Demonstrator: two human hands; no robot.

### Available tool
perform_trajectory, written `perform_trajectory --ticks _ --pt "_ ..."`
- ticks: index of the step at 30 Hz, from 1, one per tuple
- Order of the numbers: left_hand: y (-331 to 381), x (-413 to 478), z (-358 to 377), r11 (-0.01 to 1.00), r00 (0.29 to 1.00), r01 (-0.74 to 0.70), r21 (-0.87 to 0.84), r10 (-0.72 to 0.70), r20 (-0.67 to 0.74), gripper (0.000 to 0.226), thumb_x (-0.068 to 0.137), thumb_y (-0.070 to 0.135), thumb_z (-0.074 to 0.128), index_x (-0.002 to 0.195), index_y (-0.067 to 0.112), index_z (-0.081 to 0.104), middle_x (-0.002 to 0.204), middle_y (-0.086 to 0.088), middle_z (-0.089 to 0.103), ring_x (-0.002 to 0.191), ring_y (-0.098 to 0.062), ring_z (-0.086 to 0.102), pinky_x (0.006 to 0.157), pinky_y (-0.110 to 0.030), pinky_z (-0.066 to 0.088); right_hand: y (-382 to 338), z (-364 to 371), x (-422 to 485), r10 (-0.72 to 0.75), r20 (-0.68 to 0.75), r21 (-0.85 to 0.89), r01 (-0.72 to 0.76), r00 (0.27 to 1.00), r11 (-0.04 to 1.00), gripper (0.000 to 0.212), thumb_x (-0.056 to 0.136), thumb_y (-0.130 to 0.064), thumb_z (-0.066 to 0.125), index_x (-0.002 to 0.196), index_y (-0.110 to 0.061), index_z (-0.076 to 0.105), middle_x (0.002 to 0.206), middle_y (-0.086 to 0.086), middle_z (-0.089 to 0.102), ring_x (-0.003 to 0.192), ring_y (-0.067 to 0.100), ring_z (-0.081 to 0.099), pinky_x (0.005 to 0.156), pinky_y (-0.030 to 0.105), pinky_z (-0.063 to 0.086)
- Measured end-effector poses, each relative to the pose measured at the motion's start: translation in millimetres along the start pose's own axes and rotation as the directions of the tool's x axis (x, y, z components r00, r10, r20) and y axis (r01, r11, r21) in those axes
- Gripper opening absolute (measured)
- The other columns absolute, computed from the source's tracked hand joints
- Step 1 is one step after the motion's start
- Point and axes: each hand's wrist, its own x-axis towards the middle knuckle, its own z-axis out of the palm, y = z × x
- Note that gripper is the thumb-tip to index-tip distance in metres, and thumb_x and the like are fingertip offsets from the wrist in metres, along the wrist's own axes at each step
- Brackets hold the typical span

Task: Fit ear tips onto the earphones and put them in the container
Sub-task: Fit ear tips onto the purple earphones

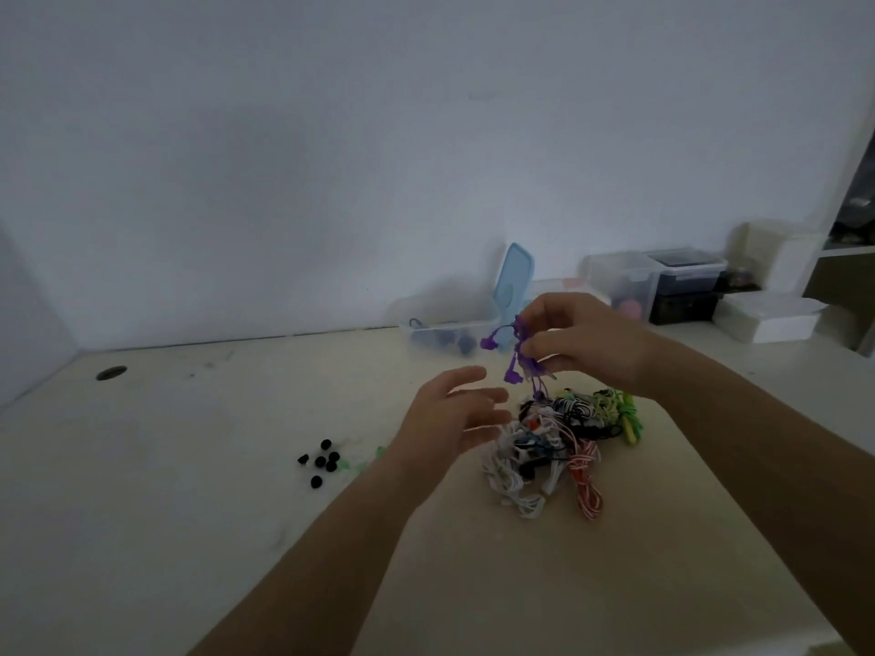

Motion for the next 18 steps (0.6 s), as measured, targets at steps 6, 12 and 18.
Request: perform_trajectory --ticks 6,12,18 --pt "4.7 -30.9 -47.8 0.964 0.999 0.04 -0.263 -0.045 -0.013 0.026 0.094 -0.001 0.057 0.119 0.002 0.059 0.108 -0.023 0.071 0.088 -0.025 0.07 0.082 -0.031 0.058 7.6 46.7 4.0 0.024 0.148 0.001 -0.024 0.989 1.0 0.019 0.084 0.004 0.07 0.102 0.0 0.064 0.095 0.017 0.072 0.081 0.026 0.073 0.074 0.031 0.06" --pt "1.7 -47.6 -87.5 0.974 0.994 -0.009 -0.227 -0.015 -0.108 0.018 0.092 -0.004 0.058 0.109 -0.001 0.065 0.091 -0.015 0.072 0.08 -0.023 0.069 0.076 -0.027 0.06 16.1 89.0 9.4 0.077 0.223 -0.003 -0.078 0.972 0.997 0.027 0.084 0.002 0.072 0.108 -0.003 0.06 0.093 0.015 0.072 0.078 0.024 0.073 0.073 0.032 0.06" --pt "2.4 -44.3 -94.5 0.95 0.99 -0.031 -0.311 -0.014 -0.143 0.013 0.091 -0.008 0.057 0.099 -0.001 0.065 0.085 -0.014 0.073 0.077 -0.022 0.073 0.071 -0.023 0.059 19.0 102.8 11.1 0.097 0.256 -0.158 -0.058 0.962 0.986 0.021 0.087 -0.005 0.069 0.106 -0.012 0.064 0.092 0.016 0.073 0.07 0.017 0.07 0.074 0.033 0.061"
